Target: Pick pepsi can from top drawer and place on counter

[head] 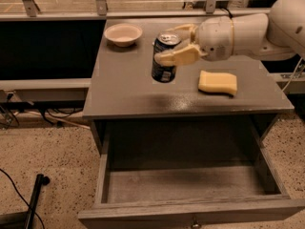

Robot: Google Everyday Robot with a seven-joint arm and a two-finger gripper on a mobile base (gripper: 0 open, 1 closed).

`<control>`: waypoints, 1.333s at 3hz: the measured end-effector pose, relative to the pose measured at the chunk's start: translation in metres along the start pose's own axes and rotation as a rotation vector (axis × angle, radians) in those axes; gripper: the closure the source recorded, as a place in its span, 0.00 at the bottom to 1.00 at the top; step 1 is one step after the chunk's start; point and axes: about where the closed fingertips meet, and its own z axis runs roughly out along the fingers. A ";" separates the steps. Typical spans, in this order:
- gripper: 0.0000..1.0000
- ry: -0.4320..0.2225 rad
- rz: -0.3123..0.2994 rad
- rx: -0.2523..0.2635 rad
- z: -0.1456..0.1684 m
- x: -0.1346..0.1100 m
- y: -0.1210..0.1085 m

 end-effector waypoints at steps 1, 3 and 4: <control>1.00 0.003 0.044 0.002 0.041 0.004 -0.018; 0.58 0.001 0.134 -0.045 0.095 0.057 -0.019; 0.33 0.002 0.134 -0.048 0.098 0.057 -0.018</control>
Offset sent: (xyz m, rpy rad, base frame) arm 0.0595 0.0832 -0.0973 0.0782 0.2436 0.0440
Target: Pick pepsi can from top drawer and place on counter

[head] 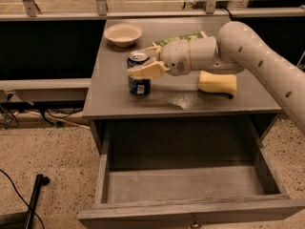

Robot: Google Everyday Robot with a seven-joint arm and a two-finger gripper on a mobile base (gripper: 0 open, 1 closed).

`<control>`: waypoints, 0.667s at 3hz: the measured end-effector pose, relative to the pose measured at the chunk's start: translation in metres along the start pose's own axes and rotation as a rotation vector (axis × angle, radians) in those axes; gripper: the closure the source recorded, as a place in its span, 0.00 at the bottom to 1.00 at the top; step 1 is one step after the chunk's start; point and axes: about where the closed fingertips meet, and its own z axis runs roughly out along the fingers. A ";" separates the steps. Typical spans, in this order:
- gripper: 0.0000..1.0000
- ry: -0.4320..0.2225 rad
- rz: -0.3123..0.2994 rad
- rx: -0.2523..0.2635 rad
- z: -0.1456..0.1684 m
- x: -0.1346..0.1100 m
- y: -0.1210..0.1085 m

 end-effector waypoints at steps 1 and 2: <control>0.12 0.000 -0.001 -0.005 0.002 -0.001 0.001; 0.00 -0.001 -0.001 -0.009 0.004 -0.001 0.002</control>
Offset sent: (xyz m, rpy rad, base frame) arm -0.0006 0.0023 0.0000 0.0003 0.0004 0.0041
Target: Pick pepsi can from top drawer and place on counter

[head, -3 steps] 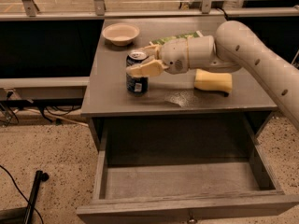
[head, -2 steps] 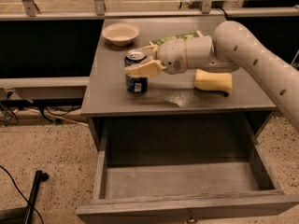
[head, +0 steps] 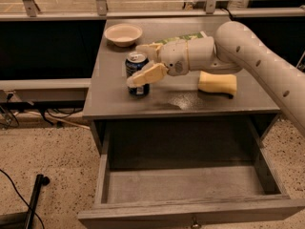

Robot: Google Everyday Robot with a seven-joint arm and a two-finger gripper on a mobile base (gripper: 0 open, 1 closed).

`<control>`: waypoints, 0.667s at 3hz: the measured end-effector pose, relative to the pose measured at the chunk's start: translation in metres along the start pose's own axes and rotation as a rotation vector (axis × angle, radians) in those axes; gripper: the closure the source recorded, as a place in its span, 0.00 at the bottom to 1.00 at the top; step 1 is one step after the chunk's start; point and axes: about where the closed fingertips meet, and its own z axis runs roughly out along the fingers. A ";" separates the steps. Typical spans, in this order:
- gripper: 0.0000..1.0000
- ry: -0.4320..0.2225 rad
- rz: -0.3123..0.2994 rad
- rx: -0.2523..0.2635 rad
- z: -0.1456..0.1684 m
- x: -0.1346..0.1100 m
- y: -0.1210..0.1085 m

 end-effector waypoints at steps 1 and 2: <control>0.00 0.042 -0.016 -0.005 -0.016 -0.010 0.001; 0.00 0.155 -0.059 0.041 -0.063 -0.040 0.001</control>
Offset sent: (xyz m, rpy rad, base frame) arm -0.0178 -0.1185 0.1176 -0.3382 -0.1120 -0.1097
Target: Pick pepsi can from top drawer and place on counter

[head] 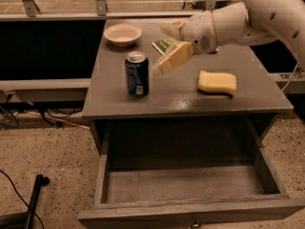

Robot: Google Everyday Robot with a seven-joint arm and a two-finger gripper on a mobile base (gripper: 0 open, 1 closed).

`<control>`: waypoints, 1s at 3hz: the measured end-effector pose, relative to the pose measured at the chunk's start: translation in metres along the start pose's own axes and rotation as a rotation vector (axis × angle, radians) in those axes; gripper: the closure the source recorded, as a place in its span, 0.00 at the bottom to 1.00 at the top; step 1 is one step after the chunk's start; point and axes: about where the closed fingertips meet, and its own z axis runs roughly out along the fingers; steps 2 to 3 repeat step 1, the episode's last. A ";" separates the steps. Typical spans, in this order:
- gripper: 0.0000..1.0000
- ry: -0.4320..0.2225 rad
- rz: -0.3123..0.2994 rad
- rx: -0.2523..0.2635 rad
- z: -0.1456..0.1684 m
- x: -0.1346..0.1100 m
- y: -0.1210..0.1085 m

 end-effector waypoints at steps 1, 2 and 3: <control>0.00 0.014 -0.004 0.003 -0.007 -0.001 0.000; 0.00 0.014 -0.004 0.003 -0.007 -0.001 0.000; 0.00 0.014 -0.004 0.003 -0.007 -0.001 0.000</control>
Offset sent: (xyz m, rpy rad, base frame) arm 0.0000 0.0000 0.0000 0.0000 0.0000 0.0000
